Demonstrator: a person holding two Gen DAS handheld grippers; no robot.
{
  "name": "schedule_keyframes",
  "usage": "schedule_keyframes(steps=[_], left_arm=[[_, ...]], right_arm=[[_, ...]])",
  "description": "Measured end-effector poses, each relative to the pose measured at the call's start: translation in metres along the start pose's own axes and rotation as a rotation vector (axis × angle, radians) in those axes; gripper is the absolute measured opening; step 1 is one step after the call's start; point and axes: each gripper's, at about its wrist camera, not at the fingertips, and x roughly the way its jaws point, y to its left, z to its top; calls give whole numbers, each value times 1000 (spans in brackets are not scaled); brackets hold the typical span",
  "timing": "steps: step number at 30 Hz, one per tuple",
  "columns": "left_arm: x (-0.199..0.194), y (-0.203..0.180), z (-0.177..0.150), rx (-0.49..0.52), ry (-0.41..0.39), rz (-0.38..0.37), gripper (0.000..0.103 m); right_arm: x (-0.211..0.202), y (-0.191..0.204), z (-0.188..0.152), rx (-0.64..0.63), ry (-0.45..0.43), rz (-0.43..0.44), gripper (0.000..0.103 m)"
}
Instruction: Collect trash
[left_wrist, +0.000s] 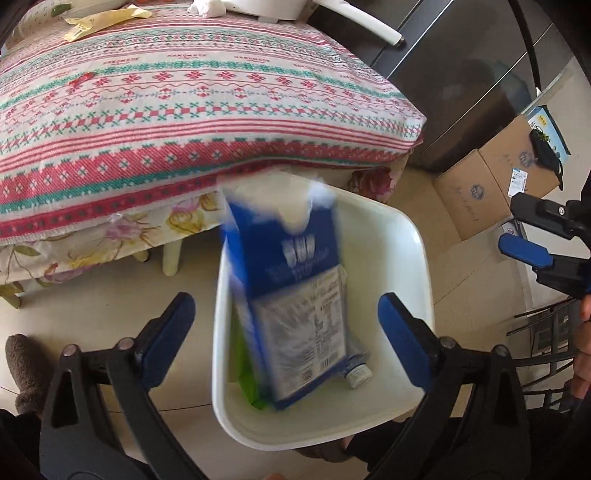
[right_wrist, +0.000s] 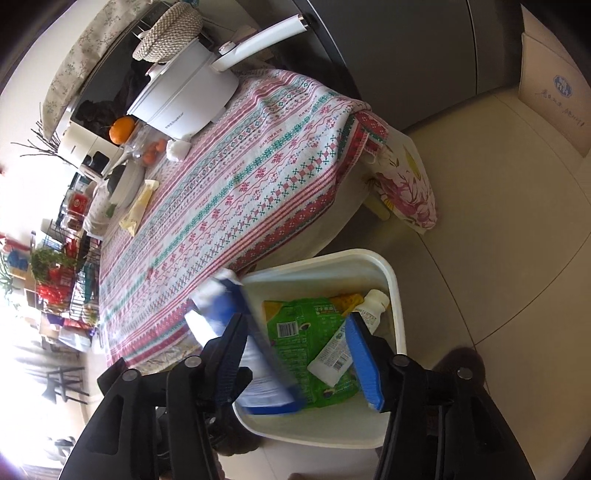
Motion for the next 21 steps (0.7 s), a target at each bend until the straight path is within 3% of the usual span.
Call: schedule_keyframes(steps=[8,17,19,21], left_arm=[[-24,12,28,78,12,30,100],[-78,45,99,162,-57,158,101],[-88,55,117,178,-74,199,101],[-93,64,137,197,-82,240,101]], right_arm=[[10,14,1,-30,26,-21,61],[22,48,13,-77,28,-66,65],[24,60,17,-102,19,-76,73],[26,72,20,-123,8,-83,74]])
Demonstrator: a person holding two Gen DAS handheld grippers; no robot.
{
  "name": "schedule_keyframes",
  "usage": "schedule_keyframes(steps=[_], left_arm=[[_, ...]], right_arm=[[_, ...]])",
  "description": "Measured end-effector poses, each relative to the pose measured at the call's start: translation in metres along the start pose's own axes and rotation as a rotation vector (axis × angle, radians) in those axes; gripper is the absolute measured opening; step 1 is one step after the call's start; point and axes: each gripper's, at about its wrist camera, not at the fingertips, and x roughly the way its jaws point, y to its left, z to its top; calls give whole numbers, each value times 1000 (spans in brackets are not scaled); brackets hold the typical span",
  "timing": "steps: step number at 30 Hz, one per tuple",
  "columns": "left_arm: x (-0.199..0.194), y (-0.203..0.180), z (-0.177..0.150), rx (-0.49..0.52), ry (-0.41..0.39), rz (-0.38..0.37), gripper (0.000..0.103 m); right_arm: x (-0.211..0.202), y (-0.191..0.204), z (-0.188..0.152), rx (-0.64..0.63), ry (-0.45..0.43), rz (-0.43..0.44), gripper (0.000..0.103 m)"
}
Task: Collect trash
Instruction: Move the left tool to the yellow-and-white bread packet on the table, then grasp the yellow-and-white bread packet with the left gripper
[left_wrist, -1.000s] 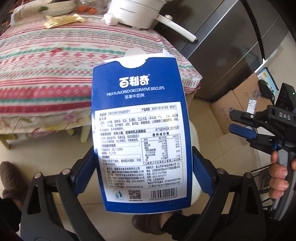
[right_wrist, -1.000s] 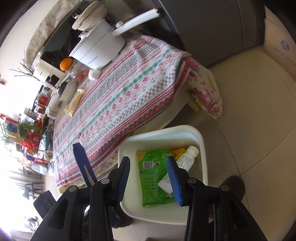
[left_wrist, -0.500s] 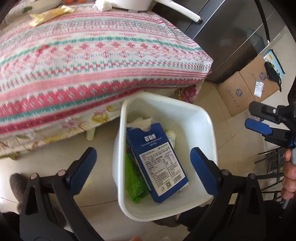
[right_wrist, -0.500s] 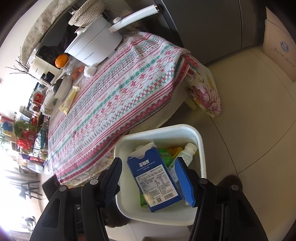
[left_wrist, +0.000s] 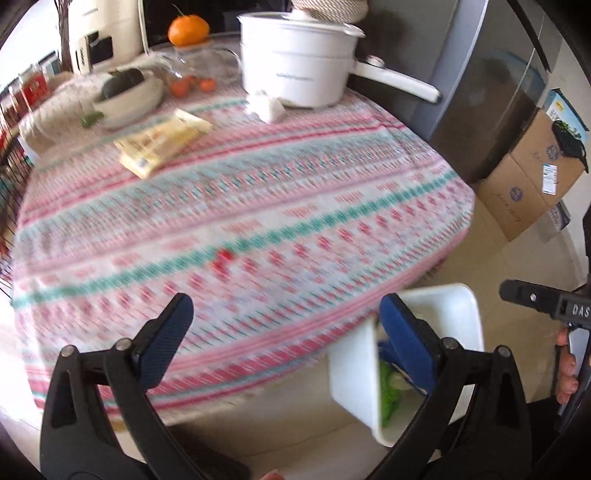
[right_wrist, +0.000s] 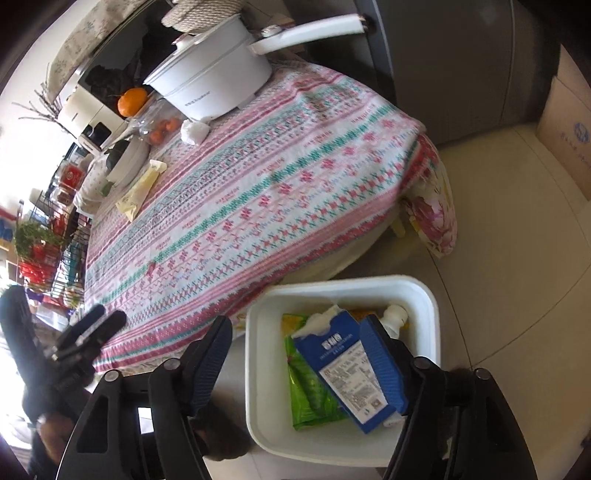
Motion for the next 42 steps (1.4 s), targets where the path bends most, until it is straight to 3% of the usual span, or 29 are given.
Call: schedule_keyframes(steps=[4,12,15,21,26,30,33,34,37,42], left_arm=[[11,39,28,4,13,75,101],[65,137,67,-116,37,91,101],[83,171,78,-201,6,42,101],[115,231,88,-517,-51,-140,97],[139,254,97,-697,-75,-240,75],[147,253,106,-718,-97,-256,59],[155,248,111,-724,-88,-251,23],[157,249,112,-733,-80,-248,5],[154,250,108,-752,-105,-261,2],[131,246,99,-652,-147,-243,1]], right_arm=[[7,27,12,-53,-11,-24,75],[34,63,29,-101,3,-63,76],[45,71,34,-120,20,-82,76],[67,76,41,-173,50,-153,76],[83,75,47,-183,81,-181,76],[94,77,51,-195,98,-197,76],[94,84,57,-217,70,-188,76],[93,87,61,-223,49,-179,76],[93,94,73,-240,-6,-191,76],[105,120,101,-248,-122,-191,76]])
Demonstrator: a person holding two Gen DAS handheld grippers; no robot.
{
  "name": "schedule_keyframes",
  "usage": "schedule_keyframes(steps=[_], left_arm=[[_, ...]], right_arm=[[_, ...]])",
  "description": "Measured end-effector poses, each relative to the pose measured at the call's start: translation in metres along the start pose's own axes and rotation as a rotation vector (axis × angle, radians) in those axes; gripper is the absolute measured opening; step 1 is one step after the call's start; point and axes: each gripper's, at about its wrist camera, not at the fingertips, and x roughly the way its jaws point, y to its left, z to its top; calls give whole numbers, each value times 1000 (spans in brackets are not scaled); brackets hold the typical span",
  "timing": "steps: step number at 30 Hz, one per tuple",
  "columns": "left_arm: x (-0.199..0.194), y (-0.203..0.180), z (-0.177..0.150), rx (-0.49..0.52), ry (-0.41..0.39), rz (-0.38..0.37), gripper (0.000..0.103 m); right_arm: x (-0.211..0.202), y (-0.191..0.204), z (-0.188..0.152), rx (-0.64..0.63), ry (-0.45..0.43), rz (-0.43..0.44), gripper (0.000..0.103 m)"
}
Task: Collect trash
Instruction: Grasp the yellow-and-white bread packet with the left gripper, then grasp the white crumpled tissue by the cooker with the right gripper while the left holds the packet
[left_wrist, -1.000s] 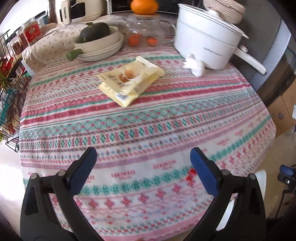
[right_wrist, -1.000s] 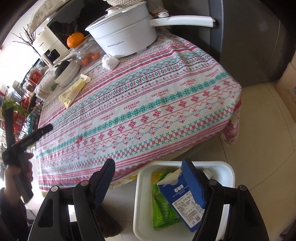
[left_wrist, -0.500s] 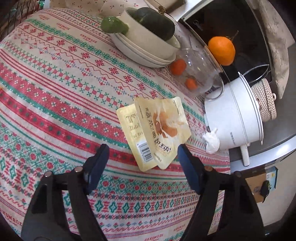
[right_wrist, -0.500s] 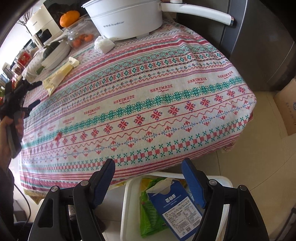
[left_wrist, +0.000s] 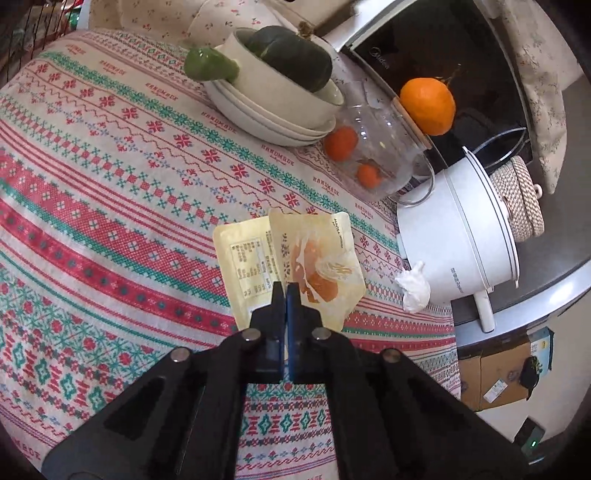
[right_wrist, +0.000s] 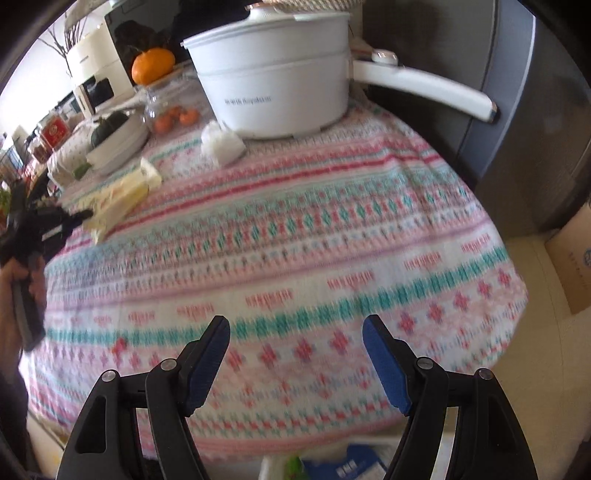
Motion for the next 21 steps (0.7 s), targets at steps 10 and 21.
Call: schedule_keyframes(steps=[10,21], left_arm=[[-52,24,-14,110,-21,8,1],[-58,36,-19,151,-18,-16,1]], right_arm=[[68,85,72,-22,-181,-26,76],[131,111,132,138,-243,-87,76]])
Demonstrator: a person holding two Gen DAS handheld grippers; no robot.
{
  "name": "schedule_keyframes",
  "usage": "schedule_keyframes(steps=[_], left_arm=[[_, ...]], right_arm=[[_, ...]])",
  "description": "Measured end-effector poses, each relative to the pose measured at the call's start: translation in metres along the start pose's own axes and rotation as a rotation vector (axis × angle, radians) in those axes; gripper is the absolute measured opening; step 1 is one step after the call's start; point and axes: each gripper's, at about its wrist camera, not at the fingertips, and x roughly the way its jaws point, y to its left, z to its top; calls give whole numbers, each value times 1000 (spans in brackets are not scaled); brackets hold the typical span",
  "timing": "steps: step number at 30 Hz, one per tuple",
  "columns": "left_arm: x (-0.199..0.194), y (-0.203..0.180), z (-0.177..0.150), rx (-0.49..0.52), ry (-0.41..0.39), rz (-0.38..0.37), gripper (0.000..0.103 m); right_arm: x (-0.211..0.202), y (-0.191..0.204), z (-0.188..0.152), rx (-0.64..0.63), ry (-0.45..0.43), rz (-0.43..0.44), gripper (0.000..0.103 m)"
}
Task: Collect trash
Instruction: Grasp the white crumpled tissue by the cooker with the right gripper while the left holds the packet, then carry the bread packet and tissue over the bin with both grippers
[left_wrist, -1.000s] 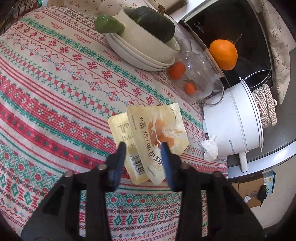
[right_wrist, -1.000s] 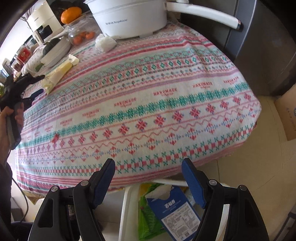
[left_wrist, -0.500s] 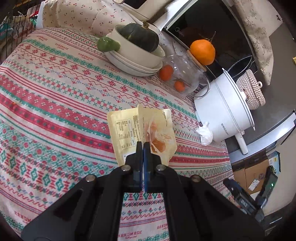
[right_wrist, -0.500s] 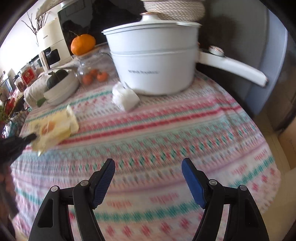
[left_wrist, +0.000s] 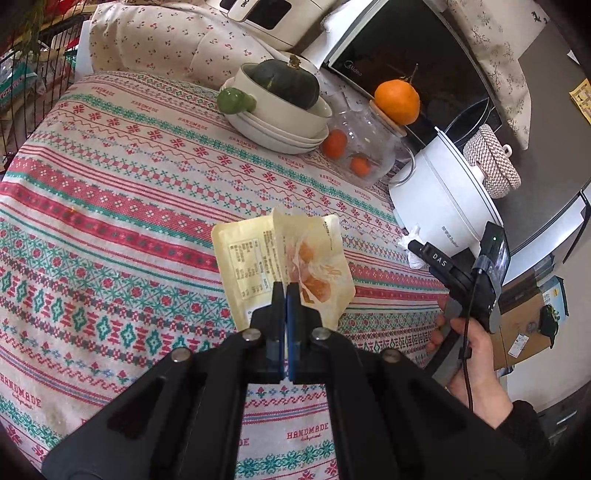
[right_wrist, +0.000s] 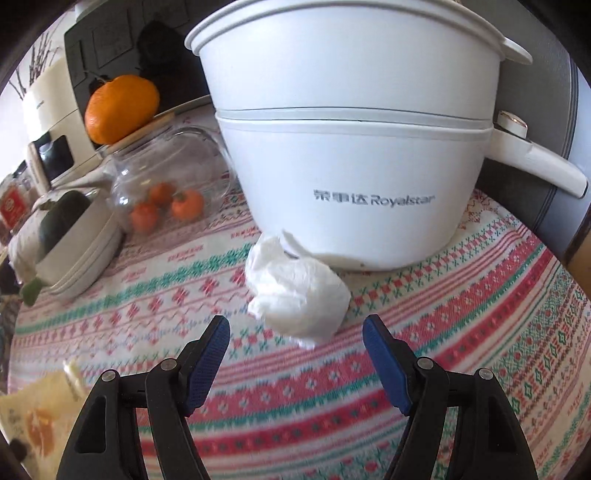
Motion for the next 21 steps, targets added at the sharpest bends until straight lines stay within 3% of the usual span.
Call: schedule_keyframes(steps=[3,5,6,7,13,21], left_arm=[[4,4,-2,-17,14,-1,1],[7,6,-3,-24,23,4,1],[8,6,-4,-27,25,5,1],[8,6,-5,-29,29,6,1],[1,-7,-10,-40,59,-6,1],[-36,-36,-25,-63,51,-14,0]], right_arm=[[8,2,5,13,-21,-39,74],[15,2,7,19,-19,-62,61],[18,3,7,18,-13,-66,46],[21,2,7,17,0,-66,43],[4,-19,6,64,20,26,39],[-78,-58,-8,95,79,250,39]])
